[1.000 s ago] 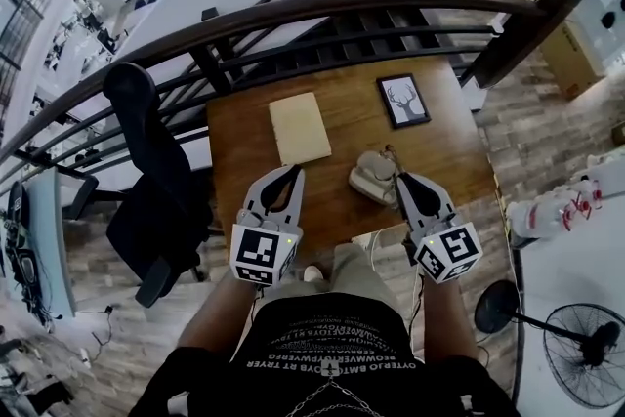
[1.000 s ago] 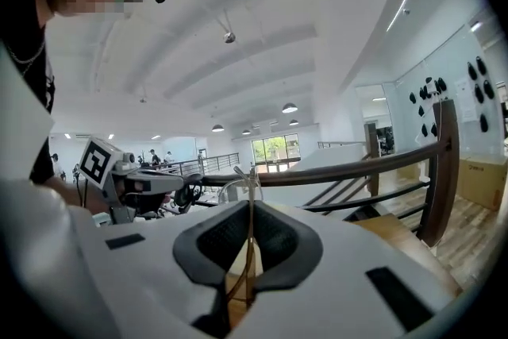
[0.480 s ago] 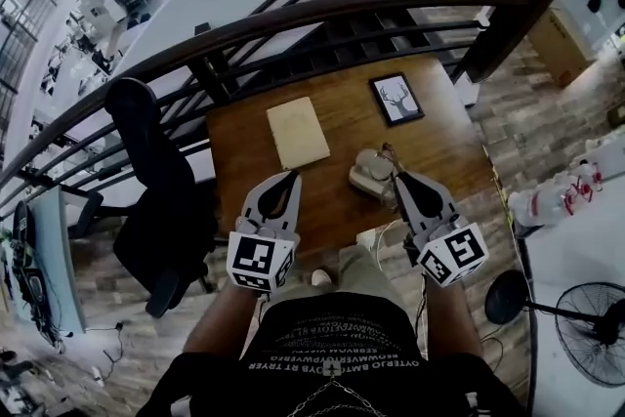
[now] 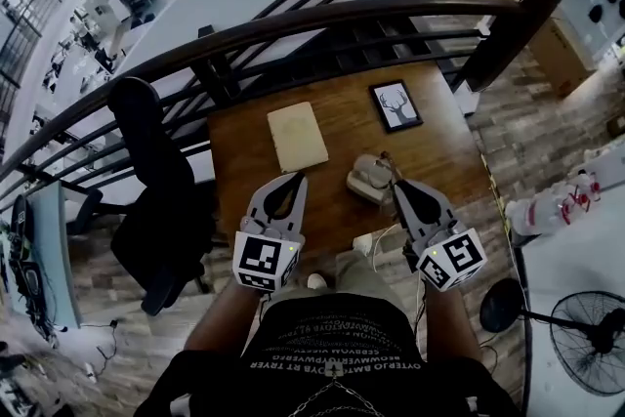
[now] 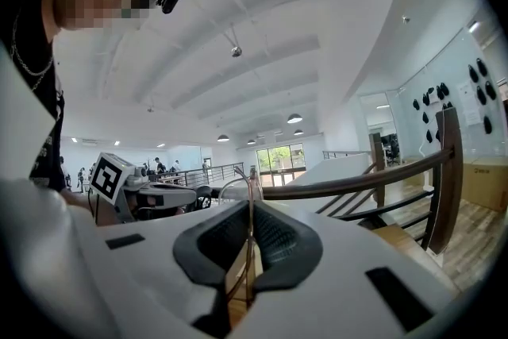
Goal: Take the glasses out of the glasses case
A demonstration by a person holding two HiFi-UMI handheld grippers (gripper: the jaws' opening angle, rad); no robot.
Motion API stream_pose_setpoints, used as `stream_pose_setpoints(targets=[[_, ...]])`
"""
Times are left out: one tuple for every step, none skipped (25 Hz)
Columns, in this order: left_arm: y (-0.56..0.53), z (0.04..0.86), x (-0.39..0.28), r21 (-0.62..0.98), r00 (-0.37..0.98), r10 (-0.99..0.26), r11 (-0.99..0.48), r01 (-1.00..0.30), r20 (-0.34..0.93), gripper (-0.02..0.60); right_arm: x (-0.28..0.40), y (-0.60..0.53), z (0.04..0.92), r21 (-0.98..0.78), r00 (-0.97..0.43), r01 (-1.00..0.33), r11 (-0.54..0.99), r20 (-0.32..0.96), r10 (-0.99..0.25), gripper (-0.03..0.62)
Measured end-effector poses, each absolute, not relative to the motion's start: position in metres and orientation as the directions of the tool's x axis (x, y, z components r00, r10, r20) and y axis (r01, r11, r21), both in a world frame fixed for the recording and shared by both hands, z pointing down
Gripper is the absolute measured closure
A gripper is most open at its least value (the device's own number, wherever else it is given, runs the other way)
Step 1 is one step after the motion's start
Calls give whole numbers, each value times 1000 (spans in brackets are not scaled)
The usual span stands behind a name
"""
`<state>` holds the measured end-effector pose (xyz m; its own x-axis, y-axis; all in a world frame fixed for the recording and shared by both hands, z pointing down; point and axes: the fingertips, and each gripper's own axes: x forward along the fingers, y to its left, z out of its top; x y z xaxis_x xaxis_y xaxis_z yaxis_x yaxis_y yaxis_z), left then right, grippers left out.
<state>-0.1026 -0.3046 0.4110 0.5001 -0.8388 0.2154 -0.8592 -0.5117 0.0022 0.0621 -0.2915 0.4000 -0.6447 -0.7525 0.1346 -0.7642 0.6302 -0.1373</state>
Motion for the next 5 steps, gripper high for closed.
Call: stream_pose_setpoints(targets=[[-305,411,-102,1,499,-839,-511,-860,216,552,62,-292,401,-138,-648,-762,633,136,-750,567],[-305,412,-102,1,497,-840,-509,-861,218,552,61,-292,401,-140,-650,-760,635,138,-747,566],[-306,413,-102,2,495,-840,-507,-862,222,552,61,-293,402,-141,-653,-757,638,139,-744,568],[-306,413,-102,3,493,-840,-505,-863,225,552,60,-293,402,-143,-657,-754,641,140,-741,566],[-307,414,-102,4,490,-841,-503,-864,229,552,59,-294,403,-144,-660,-751,644,141,-738,566]])
